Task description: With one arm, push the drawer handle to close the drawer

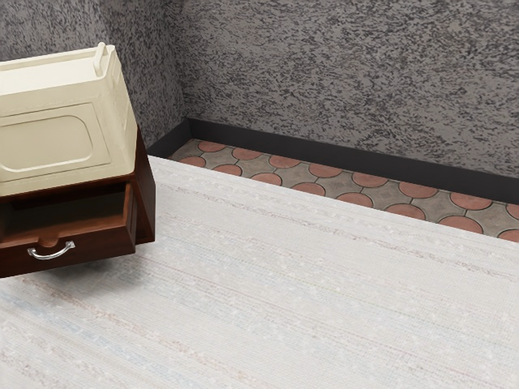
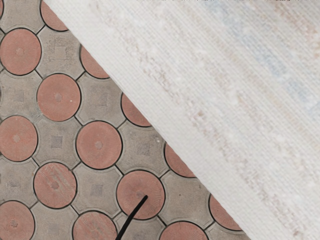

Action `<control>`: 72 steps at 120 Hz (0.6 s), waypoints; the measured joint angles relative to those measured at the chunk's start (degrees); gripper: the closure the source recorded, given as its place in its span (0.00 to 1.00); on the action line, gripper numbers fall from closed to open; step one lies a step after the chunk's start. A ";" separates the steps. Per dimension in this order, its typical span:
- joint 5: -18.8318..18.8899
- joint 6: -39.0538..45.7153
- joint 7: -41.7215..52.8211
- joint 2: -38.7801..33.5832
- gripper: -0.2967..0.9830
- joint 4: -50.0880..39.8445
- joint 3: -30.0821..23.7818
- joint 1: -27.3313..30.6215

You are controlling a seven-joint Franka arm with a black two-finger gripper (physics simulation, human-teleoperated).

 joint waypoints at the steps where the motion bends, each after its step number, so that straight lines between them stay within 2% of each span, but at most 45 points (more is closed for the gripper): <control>1: 0.00 0.40 -0.14 -0.17 0.25 -0.54 0.20 -0.32; 23: 0.00 8.27 -1.33 -0.99 0.34 -6.25 5.11 -1.93; 54: -0.01 16.32 0.69 0.79 0.49 -9.96 5.65 -1.22; 72: -1.26 20.57 2.62 5.94 0.53 -10.23 5.78 -1.19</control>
